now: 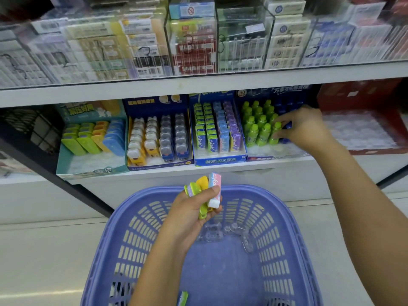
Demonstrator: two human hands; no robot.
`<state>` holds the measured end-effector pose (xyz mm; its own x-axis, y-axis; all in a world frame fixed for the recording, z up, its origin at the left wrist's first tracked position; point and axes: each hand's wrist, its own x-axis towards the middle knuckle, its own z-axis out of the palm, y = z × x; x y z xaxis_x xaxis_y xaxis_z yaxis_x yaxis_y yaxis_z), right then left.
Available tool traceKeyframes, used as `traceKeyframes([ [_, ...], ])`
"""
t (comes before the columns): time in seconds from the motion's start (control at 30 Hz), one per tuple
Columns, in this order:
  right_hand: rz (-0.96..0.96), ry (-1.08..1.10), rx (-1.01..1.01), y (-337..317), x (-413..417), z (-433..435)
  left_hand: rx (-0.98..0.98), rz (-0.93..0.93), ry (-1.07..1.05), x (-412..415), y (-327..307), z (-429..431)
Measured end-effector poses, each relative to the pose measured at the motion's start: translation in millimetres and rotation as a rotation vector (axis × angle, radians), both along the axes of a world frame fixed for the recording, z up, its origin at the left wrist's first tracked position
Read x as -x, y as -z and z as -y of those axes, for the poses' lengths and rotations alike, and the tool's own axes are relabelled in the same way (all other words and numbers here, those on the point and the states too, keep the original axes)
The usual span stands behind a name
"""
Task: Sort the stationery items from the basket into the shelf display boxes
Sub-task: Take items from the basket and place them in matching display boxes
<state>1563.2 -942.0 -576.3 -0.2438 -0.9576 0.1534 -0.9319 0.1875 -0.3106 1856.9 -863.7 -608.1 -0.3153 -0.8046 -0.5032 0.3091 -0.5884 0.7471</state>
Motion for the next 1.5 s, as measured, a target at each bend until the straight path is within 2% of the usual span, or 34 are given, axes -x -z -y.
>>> traceKeyframes([
  [0.07,0.015,0.026,0.053,6.0,1.0,-1.4,0.035,0.004,0.003,-0.6,-0.4,0.6],
  [0.23,-0.105,0.035,0.003,3.3,-6.9,-6.9,0.124,0.03,-0.015,-2.7,-4.9,-2.7],
  [0.3,-0.091,0.011,0.087,2.0,-15.3,-18.0,0.155,0.03,-0.015,-5.6,-5.8,-6.3],
  [0.4,0.149,0.028,0.324,-9.3,-48.6,-33.5,0.221,0.088,-0.046,-10.3,-4.4,-9.1],
  [0.43,0.272,0.03,0.316,-14.4,-63.9,-38.5,0.252,0.132,-0.079,-11.7,-3.9,-8.8],
  [0.57,0.911,-0.151,-0.146,-28.7,-118.3,-62.8,0.405,0.286,-0.171,-16.5,-8.1,-8.5],
  [0.67,1.068,-0.249,-0.342,-24.7,-144.1,-69.9,0.628,0.515,-0.186,-21.6,-10.7,-12.0],
  [0.8,1.205,-0.195,-0.314,-12.0,-167.9,-67.7,0.745,0.633,-0.189,-27.3,-10.4,-15.9],
  [0.93,1.204,-0.142,-0.289,-8.4,-177.0,-63.7,0.731,0.673,-0.247,-36.6,-4.9,-11.3],
  [1.0,1.208,-0.093,-0.175,-12.5,-172.1,-58.0,0.661,0.619,-0.283,-39.5,-5.6,-7.5],
  [1.07,1.188,-0.054,0.007,-18.5,-159.3,-52.1,0.528,0.48,-0.305,-41.9,-6.8,-3.5],
  [1.1,1.115,-0.038,0.095,-21.3,-150.9,-49.7,0.46,0.432,-0.303,-44.0,-6.6,-2.1],
  [1.2,0.733,-0.027,0.255,-24.5,-128.0,-43.9,0.304,0.381,-0.273,-51.1,-4.1,0.7],
  [1.33,0.488,-0.109,0.247,-12.3,-117.8,-36.9,0.153,0.211,-0.268,-51.1,-3.2,5.3],
  [1.5,0.496,-0.154,0.212,-4.1,-113.4,-30.9,-0.002,-0.044,-0.271,-49.6,-7.1,9.2],
])
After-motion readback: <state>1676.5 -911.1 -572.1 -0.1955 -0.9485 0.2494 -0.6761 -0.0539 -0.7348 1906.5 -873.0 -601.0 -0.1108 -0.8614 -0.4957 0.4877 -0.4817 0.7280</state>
